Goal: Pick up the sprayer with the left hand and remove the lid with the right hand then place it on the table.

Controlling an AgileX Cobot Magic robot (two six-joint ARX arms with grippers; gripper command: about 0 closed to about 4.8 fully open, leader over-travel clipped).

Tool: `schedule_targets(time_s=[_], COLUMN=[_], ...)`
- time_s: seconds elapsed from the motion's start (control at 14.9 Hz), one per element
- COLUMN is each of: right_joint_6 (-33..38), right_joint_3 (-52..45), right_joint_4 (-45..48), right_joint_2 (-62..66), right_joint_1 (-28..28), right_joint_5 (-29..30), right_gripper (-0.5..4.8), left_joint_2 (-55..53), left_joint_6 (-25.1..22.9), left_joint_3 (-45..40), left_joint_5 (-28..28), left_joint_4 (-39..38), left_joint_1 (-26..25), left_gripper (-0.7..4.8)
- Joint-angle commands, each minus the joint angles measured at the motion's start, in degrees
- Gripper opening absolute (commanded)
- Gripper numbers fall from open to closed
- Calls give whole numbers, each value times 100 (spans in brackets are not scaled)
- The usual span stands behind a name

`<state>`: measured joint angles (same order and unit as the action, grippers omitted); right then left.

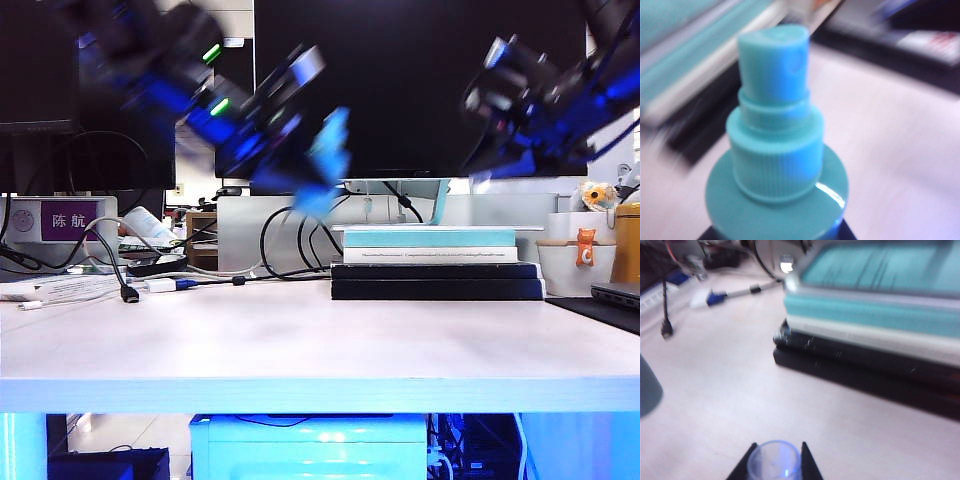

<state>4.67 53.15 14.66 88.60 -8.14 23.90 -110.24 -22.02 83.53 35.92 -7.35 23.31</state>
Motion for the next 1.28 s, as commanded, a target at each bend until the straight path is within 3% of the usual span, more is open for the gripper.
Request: schedule_targets(time_s=[0.07,0.2,0.4,0.47,1.07,1.28], right_joint_6=[-22,-15,-24,-24,-24,-22], right_joint_3=[-46,-46,-46,-46,-46,-46], right_joint_4=[409,564,944,981,1134,1117], right_joint_2=[210,426,1110,1211,1725,1858], right_joint_1=[-160,-225,-442,-448,-476,-479], right_joint_5=[-424,-616,-973,-1029,-981,-896], right_gripper=[-6,-6,-6,-6,-6,-6], left_joint_2=[271,352,343,323,-496,-627], left_joint_6=[177,385,826,925,1279,1263], left_joint_3=[-861,-1521,-3077,-3292,-3654,-3648], left_joint_5=[81,140,-15,-122,-723,-1165], left_joint_4=[1298,2371,4900,5307,6378,6620], left_joint_1=[-330,-428,-417,-431,-433,-439], left_gripper=[143,143,143,143,143,143])
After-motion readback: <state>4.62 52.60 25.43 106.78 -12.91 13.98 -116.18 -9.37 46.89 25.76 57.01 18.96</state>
